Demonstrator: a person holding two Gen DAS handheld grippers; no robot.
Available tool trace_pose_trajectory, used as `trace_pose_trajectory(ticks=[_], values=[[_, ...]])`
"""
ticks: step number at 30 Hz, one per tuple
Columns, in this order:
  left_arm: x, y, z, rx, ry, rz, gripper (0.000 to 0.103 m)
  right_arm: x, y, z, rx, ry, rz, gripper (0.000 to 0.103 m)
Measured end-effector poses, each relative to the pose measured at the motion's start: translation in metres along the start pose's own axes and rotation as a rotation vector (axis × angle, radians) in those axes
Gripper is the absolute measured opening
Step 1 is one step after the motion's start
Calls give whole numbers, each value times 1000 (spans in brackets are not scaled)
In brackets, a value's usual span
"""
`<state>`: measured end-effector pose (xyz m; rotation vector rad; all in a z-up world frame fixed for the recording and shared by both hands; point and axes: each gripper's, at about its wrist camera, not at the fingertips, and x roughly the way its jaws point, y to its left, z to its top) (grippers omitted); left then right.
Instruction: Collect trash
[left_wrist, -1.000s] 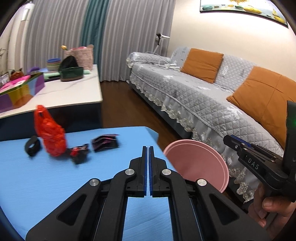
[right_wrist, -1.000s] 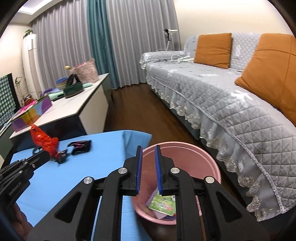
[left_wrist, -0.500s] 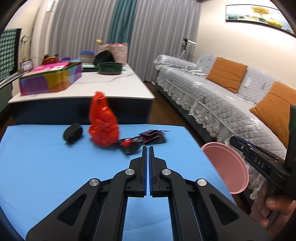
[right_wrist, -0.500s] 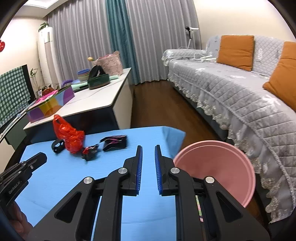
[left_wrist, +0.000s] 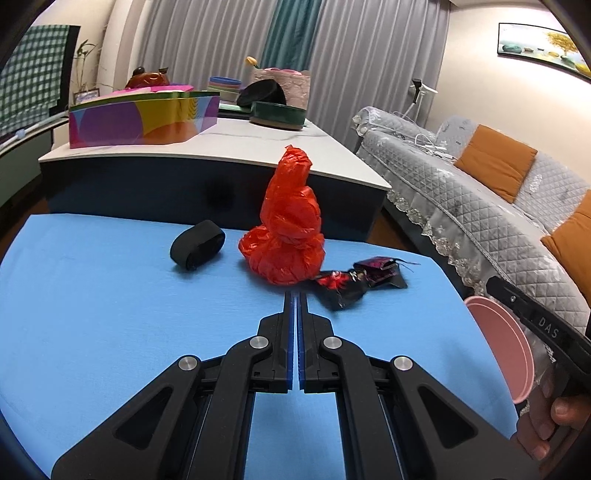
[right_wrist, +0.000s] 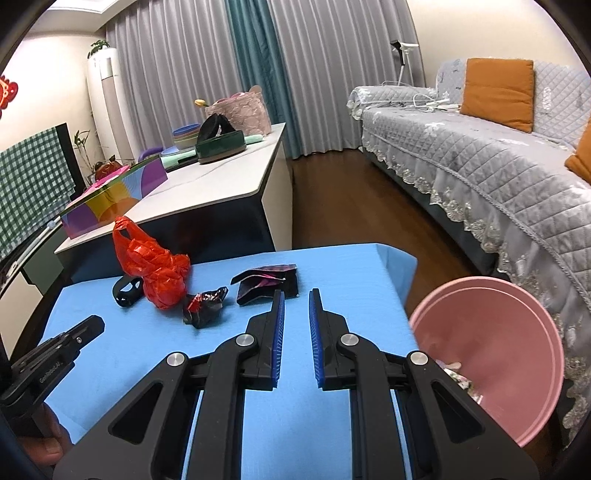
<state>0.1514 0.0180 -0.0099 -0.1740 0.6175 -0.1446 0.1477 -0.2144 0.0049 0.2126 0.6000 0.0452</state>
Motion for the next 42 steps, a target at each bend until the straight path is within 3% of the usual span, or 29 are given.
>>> trace_pose_trajectory(ticks=[4, 5, 6, 8, 12, 17, 22, 26, 29, 35, 42], values=[[12, -4, 9, 26, -26, 12, 3, 20, -3, 6, 27, 12, 30, 15], [15, -5, 12, 30, -31, 16, 10, 25, -4, 8, 34, 15, 37, 15], [18, -5, 14, 32, -34, 19, 24, 29, -4, 9, 38, 18, 40, 15], [24, -5, 21, 31, -50, 32, 38, 45, -7, 11, 62, 33, 38, 15], [35, -2, 37, 17, -64, 39, 45, 74, -12, 17, 116, 65, 55, 38], [50, -1, 46, 23, -62, 42, 54, 110, -22, 26, 209, 120, 116, 44], [65, -2, 46, 27, -39, 42, 54, 130, -21, 24, 235, 168, 166, 41], [69, -2, 48, 26, -38, 46, 54, 129, -13, 23, 200, 165, 182, 18], [70, -4, 48, 30, -30, 38, 42, 125, -10, 22, 181, 156, 186, 9], [61, -5, 50, 40, -36, 59, 33, 103, -11, 28, 164, 120, 191, 5], [30, -8, 57, 45, -53, 55, 32, 60, -7, 39, 99, 58, 176, 1]])
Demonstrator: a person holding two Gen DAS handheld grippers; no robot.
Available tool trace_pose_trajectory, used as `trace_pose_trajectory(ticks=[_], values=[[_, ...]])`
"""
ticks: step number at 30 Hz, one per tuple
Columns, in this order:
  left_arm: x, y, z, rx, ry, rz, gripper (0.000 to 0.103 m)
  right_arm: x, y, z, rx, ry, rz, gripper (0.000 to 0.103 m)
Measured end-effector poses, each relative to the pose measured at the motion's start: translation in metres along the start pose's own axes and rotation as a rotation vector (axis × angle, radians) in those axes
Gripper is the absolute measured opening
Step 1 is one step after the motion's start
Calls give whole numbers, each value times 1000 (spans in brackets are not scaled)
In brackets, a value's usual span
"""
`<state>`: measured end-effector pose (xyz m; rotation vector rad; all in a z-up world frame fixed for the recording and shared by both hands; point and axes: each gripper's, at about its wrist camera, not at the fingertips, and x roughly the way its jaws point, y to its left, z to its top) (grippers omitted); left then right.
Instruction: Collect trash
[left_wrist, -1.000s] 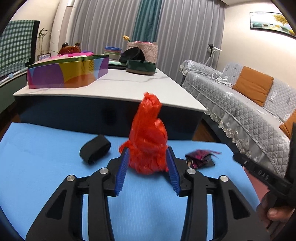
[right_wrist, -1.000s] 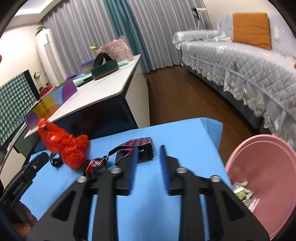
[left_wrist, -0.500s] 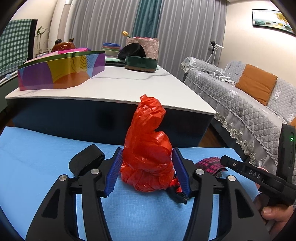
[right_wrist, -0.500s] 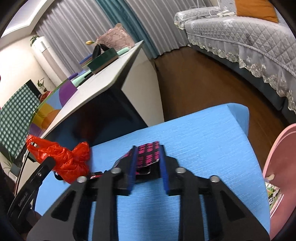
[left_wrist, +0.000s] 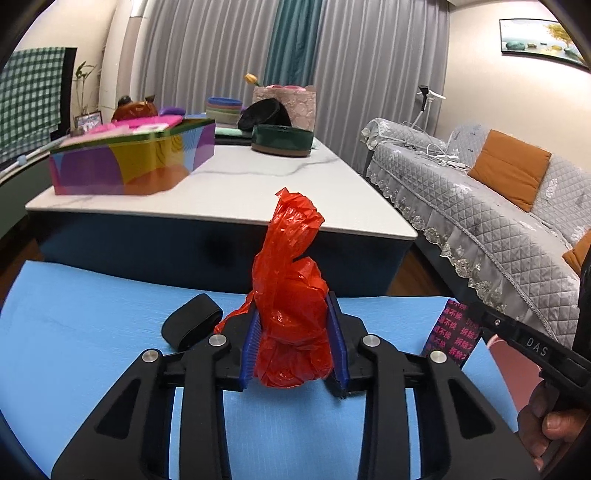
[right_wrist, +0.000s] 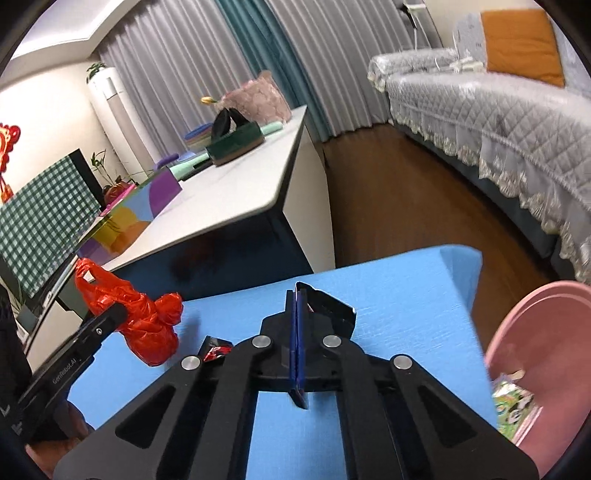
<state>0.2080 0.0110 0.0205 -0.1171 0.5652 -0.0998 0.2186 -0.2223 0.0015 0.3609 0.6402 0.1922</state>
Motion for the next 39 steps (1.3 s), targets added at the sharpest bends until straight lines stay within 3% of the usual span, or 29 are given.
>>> trace_pose_trajectory(ticks=[26, 39], values=[[-126, -39, -17, 92, -38, -74, 32, -166, 26, -30, -146, -126, -49, 0], [-151, -48, -26, 95, -39, -99, 32, -201, 16, -38, -139, -164, -50, 1]])
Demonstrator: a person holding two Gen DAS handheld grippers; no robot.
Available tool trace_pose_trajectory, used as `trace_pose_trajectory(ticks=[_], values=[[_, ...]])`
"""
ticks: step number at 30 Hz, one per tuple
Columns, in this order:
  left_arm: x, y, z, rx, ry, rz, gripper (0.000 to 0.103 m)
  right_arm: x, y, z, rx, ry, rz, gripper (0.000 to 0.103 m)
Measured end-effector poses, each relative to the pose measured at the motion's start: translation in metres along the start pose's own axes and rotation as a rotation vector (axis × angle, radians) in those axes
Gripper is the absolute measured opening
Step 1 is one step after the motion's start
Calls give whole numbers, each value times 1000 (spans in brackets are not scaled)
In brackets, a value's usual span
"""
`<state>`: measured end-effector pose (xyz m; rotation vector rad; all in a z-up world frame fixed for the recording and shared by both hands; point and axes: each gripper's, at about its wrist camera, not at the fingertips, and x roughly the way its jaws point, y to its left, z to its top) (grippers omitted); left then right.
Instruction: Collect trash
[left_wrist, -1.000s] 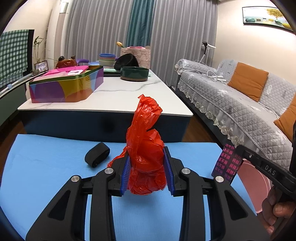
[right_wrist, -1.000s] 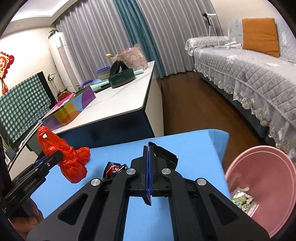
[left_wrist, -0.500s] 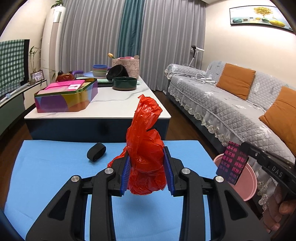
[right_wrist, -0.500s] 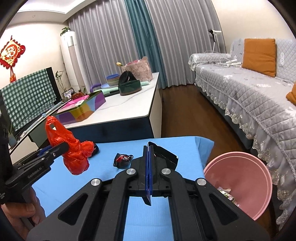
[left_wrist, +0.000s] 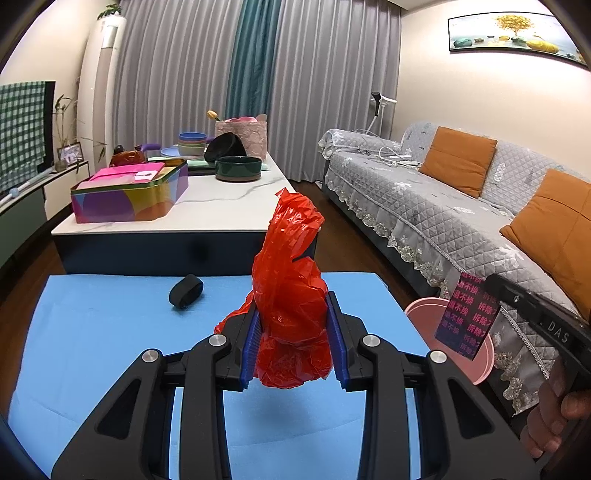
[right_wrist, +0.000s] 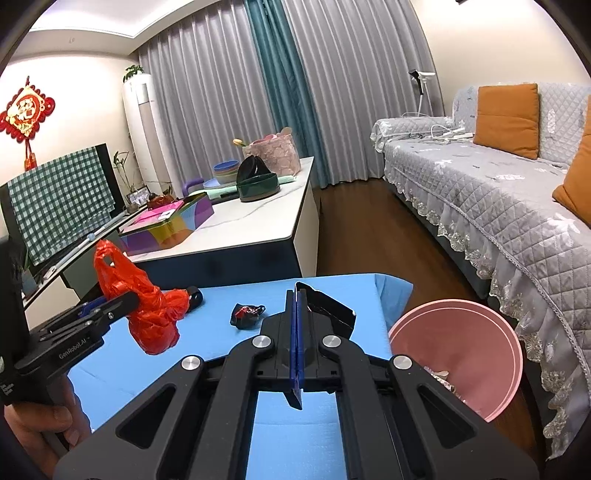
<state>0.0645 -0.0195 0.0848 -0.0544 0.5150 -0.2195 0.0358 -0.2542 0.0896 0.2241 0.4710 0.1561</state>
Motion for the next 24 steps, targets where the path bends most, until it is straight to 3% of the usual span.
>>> trace_pose_trajectory(ticks=[24], values=[[11, -23, -8, 25, 16, -44, 32, -12, -20, 0, -11, -41, -75, 1]])
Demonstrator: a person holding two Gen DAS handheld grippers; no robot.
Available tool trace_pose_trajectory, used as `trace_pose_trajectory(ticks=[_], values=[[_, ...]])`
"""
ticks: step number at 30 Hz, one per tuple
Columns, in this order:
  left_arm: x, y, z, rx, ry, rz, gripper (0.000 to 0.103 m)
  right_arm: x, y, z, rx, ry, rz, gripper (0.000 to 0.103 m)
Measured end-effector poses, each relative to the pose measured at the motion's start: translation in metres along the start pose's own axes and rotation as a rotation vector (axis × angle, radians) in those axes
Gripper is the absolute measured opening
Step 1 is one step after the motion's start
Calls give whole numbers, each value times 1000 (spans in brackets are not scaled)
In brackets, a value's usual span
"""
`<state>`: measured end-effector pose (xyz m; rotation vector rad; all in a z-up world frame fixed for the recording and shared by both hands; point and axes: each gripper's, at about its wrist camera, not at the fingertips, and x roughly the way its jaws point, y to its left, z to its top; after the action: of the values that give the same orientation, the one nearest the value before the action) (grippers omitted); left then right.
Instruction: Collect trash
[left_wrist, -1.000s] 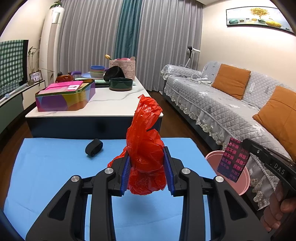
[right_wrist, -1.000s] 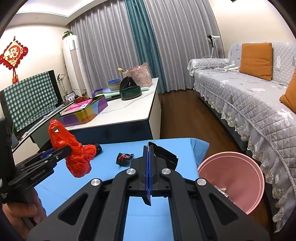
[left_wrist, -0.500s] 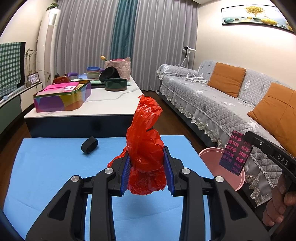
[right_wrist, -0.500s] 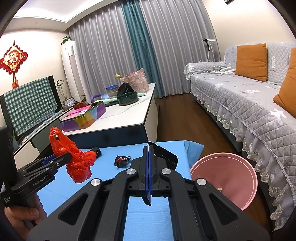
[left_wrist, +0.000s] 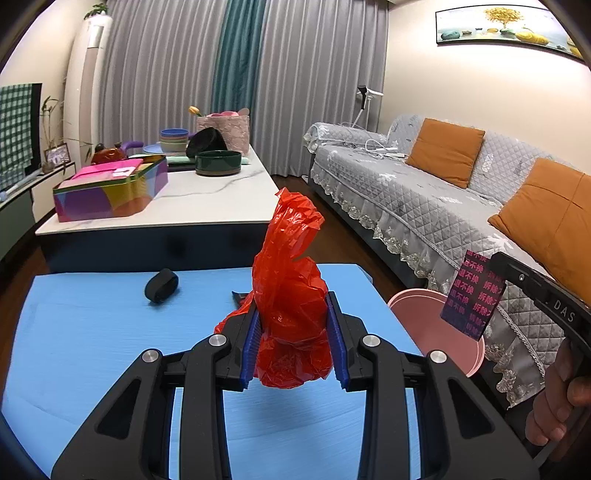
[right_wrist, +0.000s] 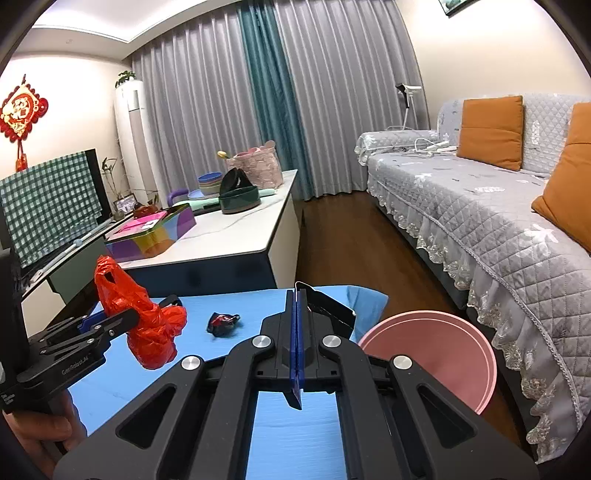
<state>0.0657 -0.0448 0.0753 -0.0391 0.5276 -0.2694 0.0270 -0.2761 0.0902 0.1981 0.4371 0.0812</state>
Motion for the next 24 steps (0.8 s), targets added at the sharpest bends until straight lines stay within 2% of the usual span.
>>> trace_pose_trajectory(ticks=[11, 24], values=[[19, -25, -1, 24, 1, -54, 32, 4, -25, 0, 5, -1, -69, 1], [49, -72, -4, 55, 13, -132, 32, 8, -67, -1, 28, -7, -154, 1]])
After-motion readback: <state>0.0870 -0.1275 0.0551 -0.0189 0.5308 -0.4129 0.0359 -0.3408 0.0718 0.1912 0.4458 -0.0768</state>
